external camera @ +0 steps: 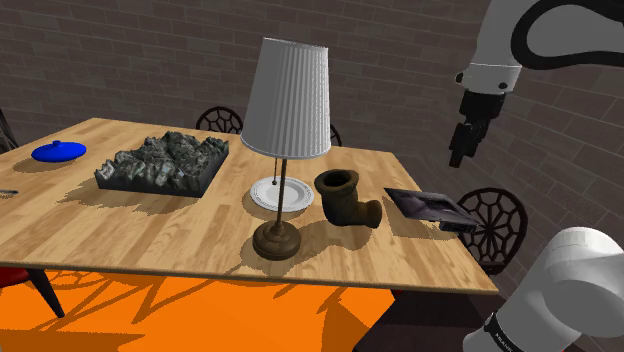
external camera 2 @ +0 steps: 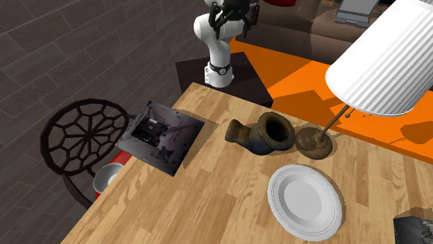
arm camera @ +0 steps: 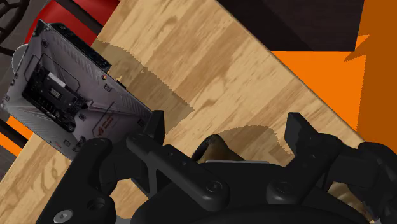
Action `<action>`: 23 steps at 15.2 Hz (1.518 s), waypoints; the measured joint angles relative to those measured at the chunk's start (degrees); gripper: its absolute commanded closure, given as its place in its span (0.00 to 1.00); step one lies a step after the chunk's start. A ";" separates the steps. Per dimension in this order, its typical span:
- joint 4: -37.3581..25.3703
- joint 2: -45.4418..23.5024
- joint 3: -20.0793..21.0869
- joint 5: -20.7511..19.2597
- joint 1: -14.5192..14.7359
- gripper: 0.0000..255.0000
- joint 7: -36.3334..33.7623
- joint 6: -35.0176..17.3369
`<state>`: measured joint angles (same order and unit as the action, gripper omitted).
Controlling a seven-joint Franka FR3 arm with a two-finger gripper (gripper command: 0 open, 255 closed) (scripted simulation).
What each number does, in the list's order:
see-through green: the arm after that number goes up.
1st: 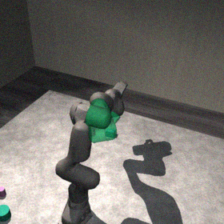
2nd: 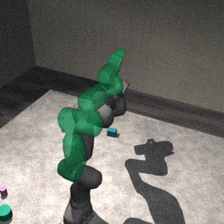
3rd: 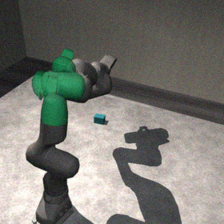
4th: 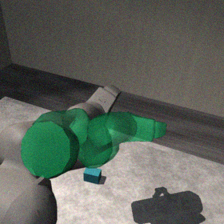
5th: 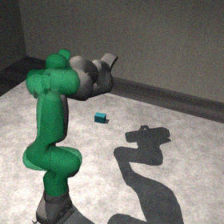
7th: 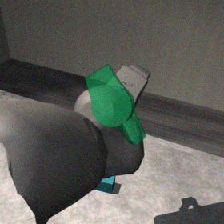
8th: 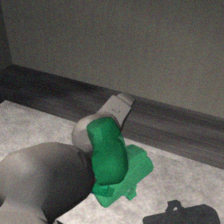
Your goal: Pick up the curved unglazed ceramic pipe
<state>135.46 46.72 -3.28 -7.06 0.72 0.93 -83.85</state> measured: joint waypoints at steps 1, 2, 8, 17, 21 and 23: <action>0.00 0.00 0.00 0.00 0.00 0.00 0.00 0.00; -0.05 -0.95 -0.04 0.19 0.03 0.00 -0.25 -0.86; -1.43 -10.97 -0.18 2.49 0.49 0.00 -2.75 -9.45; -9.71 -30.19 -0.68 6.56 1.36 0.00 -5.23 -20.63; -14.90 -38.82 -0.99 8.56 1.58 0.00 -5.64 -24.17; -17.28 -42.63 -0.99 9.64 1.70 0.00 -5.95 -25.67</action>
<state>118.18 4.08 -4.27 2.58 2.43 -5.02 -109.51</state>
